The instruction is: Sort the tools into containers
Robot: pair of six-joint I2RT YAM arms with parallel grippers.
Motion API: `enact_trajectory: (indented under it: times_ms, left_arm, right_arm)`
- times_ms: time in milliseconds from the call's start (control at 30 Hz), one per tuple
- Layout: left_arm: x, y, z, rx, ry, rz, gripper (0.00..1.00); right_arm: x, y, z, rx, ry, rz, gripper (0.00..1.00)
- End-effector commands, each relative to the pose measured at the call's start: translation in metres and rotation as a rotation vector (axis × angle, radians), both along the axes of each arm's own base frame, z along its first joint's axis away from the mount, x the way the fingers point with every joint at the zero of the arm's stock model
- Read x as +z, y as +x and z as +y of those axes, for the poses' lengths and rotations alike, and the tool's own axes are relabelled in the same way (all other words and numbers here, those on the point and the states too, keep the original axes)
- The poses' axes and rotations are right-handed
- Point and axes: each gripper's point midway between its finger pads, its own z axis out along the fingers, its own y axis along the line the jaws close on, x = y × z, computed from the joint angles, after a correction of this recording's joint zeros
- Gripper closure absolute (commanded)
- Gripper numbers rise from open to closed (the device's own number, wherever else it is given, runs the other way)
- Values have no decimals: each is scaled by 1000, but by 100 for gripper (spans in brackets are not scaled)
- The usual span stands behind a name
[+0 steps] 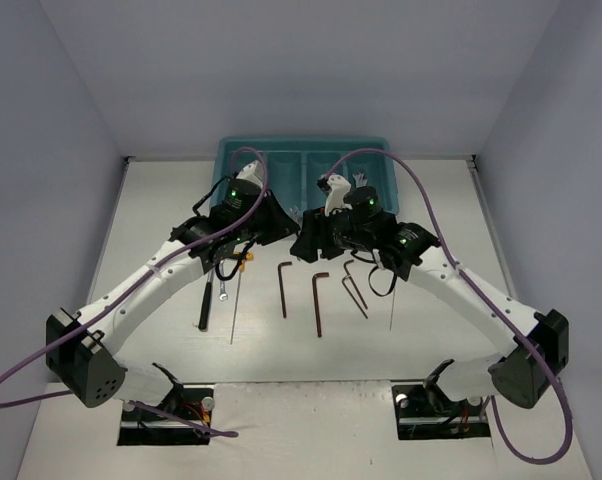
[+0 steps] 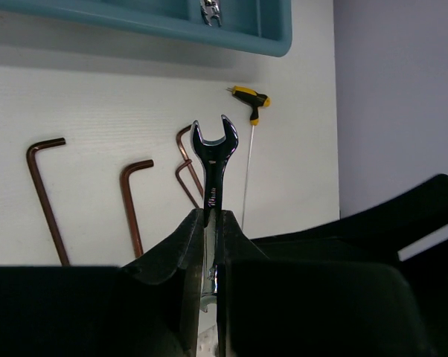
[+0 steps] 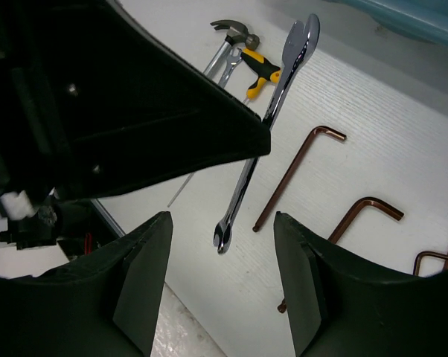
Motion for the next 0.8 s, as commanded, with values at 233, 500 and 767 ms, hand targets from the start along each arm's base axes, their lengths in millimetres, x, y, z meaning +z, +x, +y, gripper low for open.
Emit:
enact_trajectory:
  times_ms: [233, 500, 767]
  left_arm:
    - [66, -3, -3, 21, -156, -127, 100]
    - [45, -2, 12, 57, -56, -110, 97]
    - [18, 0, 102, 270, 337, -132, 30]
  right_arm:
    - [29, 37, 19, -74, 32, -125, 68]
    - [25, 50, 16, -115, -9, -158, 100]
    - [1, 111, -42, -339, -132, -163, 100]
